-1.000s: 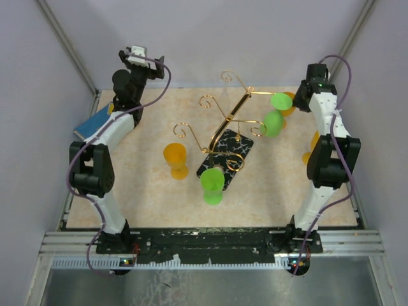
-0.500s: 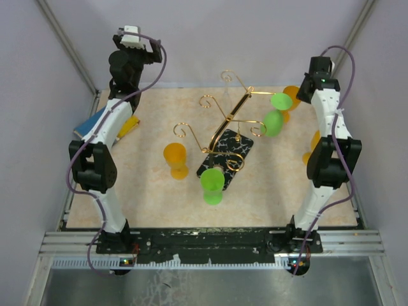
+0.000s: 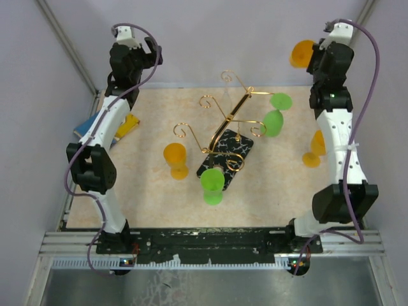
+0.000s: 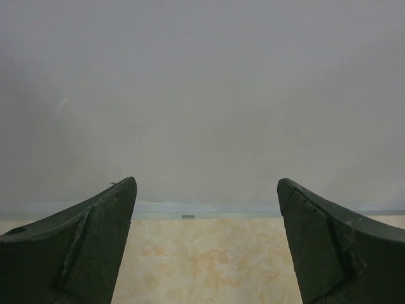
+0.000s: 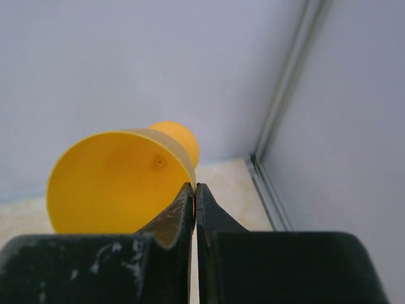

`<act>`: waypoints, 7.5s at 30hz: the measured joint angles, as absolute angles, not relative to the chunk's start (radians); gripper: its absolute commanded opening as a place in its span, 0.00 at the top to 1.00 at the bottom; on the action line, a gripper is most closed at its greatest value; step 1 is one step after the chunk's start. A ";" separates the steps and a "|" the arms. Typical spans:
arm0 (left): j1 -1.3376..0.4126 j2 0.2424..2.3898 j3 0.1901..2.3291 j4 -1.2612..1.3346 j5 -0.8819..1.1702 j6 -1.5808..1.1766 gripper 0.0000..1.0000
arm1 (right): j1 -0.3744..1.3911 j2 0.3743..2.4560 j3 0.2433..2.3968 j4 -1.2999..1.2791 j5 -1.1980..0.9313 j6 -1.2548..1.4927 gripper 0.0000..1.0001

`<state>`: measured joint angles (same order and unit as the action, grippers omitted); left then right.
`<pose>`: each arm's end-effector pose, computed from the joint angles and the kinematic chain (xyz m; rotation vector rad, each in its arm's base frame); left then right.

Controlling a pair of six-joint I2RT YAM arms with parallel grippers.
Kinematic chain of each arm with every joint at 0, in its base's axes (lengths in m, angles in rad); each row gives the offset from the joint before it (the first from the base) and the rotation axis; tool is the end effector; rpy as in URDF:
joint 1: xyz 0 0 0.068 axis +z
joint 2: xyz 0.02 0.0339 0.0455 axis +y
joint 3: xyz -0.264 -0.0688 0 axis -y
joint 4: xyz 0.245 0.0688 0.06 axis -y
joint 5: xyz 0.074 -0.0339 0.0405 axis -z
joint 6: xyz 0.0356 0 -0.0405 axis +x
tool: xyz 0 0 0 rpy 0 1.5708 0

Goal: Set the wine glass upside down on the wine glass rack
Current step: Pick up the wine glass at the center of the board, then turn the wine glass upside down at the wine rack.

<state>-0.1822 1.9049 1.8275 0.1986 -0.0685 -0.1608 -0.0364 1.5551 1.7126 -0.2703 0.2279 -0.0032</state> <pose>0.4569 -0.0817 0.4170 -0.0407 1.4534 -0.2309 0.3559 -0.0210 0.4629 0.1992 1.6737 -0.2215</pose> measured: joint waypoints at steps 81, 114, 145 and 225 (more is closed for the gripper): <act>-0.144 1.723 1.462 0.449 0.193 -1.575 0.89 | 0.627 1.938 1.592 0.937 -0.292 -0.287 1.00; -0.002 1.810 1.462 0.911 0.271 -1.354 1.00 | 0.639 1.802 1.491 0.783 -0.175 -0.394 0.10; -0.118 1.795 1.053 1.518 0.904 -0.512 1.00 | 0.501 1.763 1.906 0.169 0.461 -0.314 0.01; -0.352 2.107 1.290 1.526 0.906 -0.503 1.00 | 0.420 1.816 1.872 0.160 0.416 -0.360 0.01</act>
